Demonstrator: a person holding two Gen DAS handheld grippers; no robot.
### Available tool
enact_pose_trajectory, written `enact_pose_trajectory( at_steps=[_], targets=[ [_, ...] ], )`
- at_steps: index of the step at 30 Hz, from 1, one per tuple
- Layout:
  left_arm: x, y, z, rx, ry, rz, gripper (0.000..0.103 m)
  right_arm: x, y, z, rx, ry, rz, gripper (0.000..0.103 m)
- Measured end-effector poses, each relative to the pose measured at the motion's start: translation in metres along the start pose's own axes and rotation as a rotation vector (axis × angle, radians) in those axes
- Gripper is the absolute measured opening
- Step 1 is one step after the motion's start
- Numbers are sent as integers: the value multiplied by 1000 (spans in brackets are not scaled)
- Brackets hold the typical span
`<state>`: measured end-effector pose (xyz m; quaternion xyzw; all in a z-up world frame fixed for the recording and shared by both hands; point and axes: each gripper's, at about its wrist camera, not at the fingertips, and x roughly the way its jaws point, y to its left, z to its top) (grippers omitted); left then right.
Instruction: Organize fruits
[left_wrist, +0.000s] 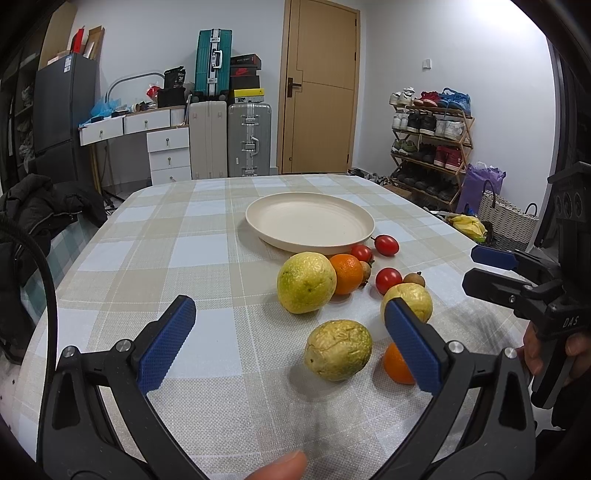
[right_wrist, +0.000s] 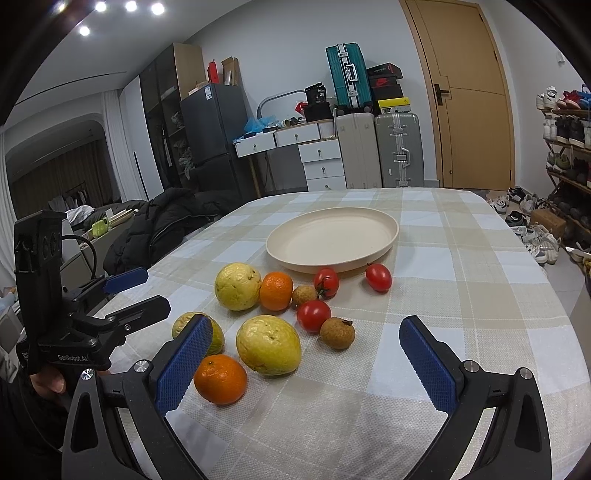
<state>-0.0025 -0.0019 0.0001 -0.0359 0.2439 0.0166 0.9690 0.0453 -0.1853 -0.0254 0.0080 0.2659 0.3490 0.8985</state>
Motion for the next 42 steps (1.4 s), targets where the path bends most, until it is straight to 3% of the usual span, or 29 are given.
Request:
enact_pose_trajectory(
  at_steps=[42],
  targets=[
    [0,-1,0,9,-1,5,102,0,-4,-1,10,6,-14,103]
  ],
)
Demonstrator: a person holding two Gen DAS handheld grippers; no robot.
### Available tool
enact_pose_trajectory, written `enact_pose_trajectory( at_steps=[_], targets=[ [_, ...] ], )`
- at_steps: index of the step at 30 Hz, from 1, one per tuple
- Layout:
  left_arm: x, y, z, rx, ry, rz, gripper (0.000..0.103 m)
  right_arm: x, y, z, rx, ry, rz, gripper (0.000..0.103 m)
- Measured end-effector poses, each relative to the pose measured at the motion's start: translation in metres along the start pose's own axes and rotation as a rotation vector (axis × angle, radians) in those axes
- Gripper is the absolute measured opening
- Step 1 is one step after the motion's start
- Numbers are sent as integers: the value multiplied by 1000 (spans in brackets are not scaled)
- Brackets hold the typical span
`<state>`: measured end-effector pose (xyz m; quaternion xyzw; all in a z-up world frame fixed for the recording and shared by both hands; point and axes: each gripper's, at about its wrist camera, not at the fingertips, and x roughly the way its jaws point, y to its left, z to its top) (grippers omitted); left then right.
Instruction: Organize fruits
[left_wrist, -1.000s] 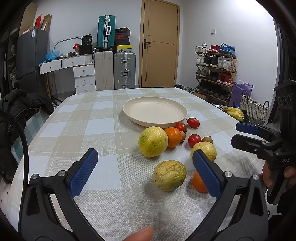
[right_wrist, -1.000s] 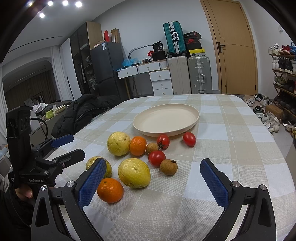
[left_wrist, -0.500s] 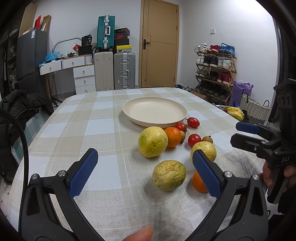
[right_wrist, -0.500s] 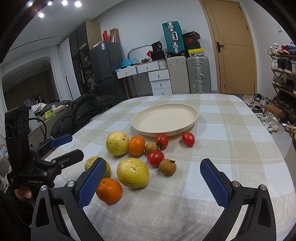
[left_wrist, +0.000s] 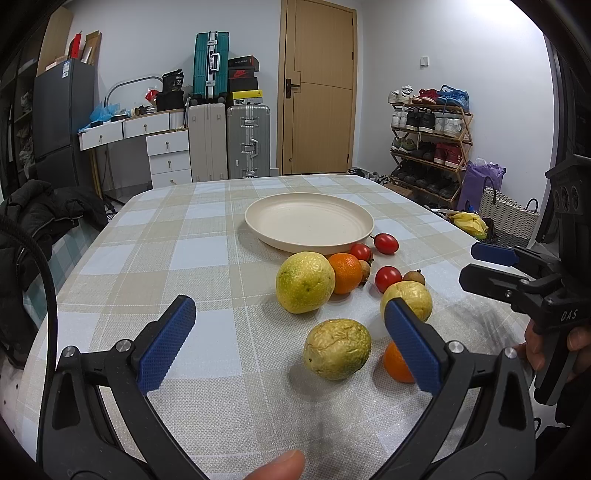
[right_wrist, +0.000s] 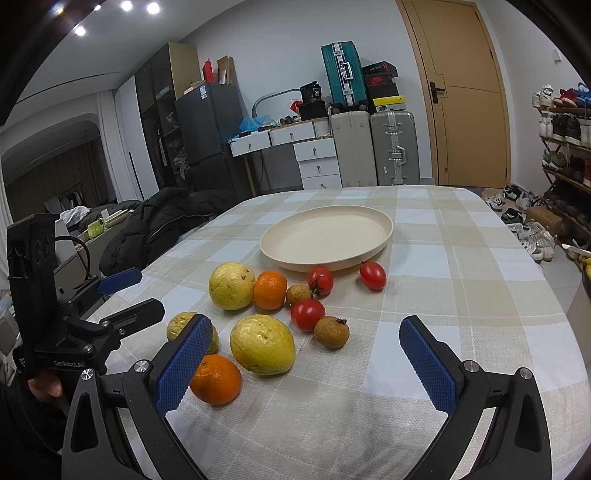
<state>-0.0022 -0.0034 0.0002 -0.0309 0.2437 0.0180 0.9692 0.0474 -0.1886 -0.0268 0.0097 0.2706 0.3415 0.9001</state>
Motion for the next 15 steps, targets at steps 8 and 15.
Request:
enact_pose_trajectory(
  at_steps=[8,15],
  targets=[
    [0,0,0,2,0,0,102,1,-1,0,1,0,0,103],
    [0,0,0,3,0,1,102,1,-3,-1,3,3,-7,103]
  ],
)
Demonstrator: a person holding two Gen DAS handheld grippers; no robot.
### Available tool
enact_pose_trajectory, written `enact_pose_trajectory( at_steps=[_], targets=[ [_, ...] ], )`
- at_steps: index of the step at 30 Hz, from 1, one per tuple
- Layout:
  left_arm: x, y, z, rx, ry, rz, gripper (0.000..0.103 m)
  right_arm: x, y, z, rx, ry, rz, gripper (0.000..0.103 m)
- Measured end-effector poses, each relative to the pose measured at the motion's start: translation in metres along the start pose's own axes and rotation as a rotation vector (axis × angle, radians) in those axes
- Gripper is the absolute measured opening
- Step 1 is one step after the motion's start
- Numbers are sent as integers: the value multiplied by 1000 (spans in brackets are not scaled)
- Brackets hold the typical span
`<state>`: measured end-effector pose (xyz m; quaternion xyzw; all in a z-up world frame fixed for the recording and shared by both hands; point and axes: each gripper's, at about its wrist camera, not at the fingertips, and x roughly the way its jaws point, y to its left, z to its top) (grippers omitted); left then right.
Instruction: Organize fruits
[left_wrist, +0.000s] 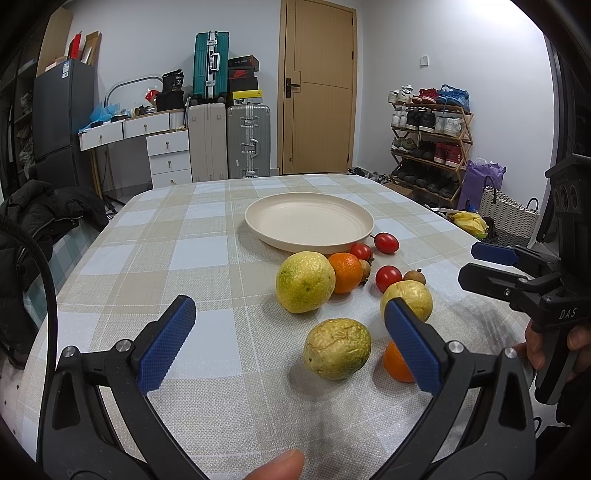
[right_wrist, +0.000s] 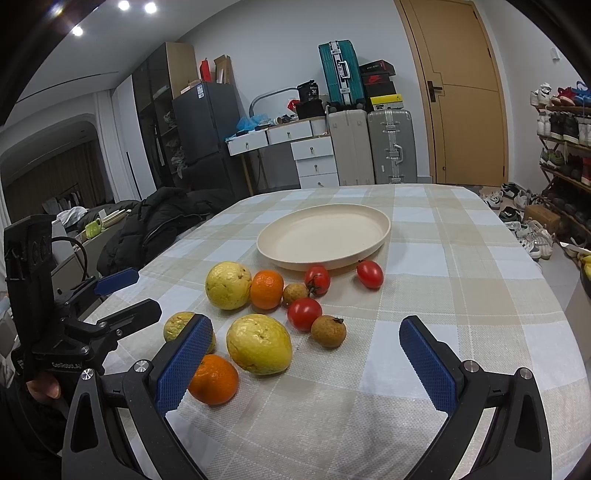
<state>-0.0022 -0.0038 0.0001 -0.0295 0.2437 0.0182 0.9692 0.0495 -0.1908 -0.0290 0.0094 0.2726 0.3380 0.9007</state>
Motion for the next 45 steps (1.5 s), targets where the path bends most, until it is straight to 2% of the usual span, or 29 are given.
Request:
enact_pose_trajectory(
  at_steps=[8,15,24,28,36,42,45],
  targets=[
    [1,0,-2,2,11,0,102,7,-3,3,18,45,-37,103],
    [1,7,-2,12,80,3,102,17,-2,9,34,118,-94,103],
    [9,12,-3,-7,147,-13,102,34,3,9,145,240,1,103],
    [16,7,-3,-3,166,-15,102,42,10,5,141,270,13,91],
    [29,0,-5,18,209,-44,96,59,9,-1,219,312,78,85],
    [34,0,-6,-1,238,-69,90,64,11,2,221,317,78,70],
    [36,1,-6,-12,249,-84,89,66,14,1,220,326,104,58]
  ],
)
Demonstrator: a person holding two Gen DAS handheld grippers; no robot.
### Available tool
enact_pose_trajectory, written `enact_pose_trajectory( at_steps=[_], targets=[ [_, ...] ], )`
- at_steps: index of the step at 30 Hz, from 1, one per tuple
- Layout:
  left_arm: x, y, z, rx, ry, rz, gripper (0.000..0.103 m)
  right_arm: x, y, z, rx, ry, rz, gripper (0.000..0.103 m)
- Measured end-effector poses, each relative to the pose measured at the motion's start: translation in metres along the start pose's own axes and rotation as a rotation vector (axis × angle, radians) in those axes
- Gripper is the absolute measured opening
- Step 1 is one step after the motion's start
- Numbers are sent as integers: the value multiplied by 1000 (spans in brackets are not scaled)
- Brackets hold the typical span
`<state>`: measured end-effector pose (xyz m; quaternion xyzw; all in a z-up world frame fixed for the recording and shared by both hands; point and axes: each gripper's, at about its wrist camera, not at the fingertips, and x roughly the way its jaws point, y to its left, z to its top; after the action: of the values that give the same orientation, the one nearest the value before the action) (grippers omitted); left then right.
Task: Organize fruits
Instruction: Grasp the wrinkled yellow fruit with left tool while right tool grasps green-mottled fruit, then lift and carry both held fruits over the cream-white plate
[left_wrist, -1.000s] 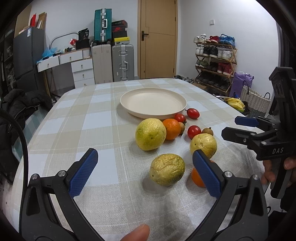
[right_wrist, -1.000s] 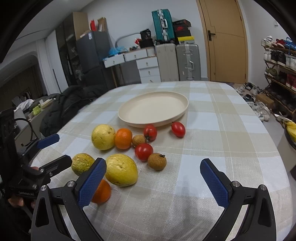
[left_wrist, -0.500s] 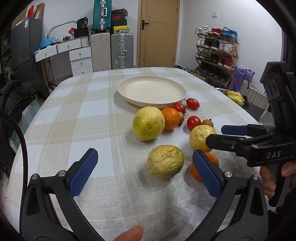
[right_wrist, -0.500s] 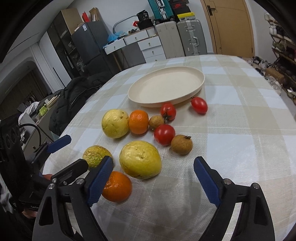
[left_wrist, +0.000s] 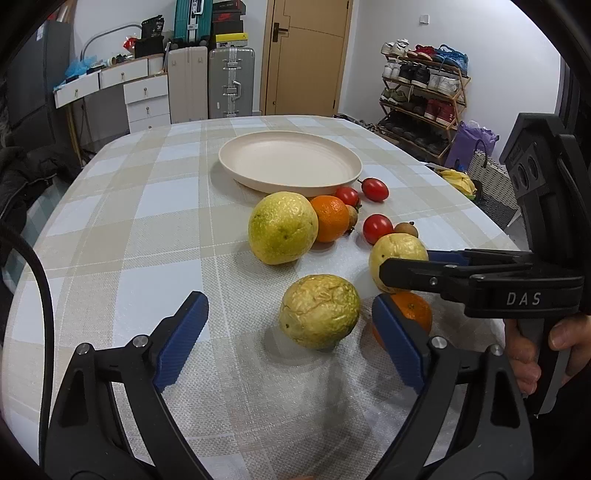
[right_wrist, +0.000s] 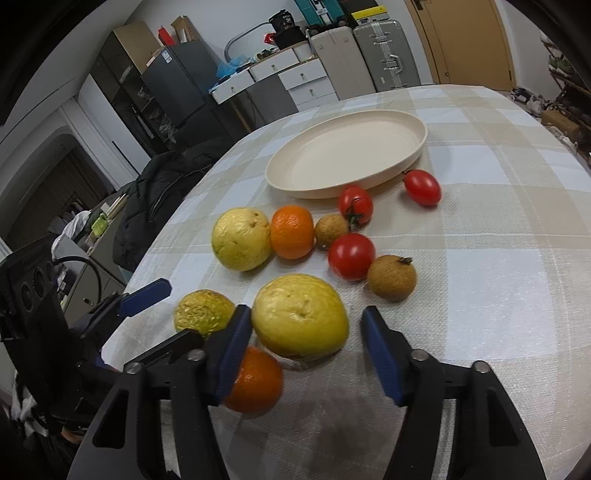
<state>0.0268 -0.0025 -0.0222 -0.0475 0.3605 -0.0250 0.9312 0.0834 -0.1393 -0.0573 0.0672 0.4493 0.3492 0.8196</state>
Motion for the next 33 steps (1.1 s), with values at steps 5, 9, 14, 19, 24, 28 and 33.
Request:
enact_pose_trajectory(
  at_steps=[5,9,14,19,24,28,33],
  targets=[
    [3,-1,1,0,15,-21,88,0,3,-2,-17,-5,-2,54],
    [9,-2,2,4,39,-26,82,-6,2,-1,-22,-27,-12,54],
    [15,0,3,-16,69,-67,61,-14,-1,1,-20,-52,-10,54],
    [18,-7,1,-3,86,-107,45,-17,-4,1,-19,-57,-11,50],
    [17,-9,0,9,75,-99,45,-19,-2,0,-33,-62,-19,50],
    [14,-7,1,-1,59,-96,45,-20,0,-4,-49,-59,-26,50],
    [14,-5,1,-10,63,-100,45,-14,-3,-6,-36,-28,-6,50]
  ],
)
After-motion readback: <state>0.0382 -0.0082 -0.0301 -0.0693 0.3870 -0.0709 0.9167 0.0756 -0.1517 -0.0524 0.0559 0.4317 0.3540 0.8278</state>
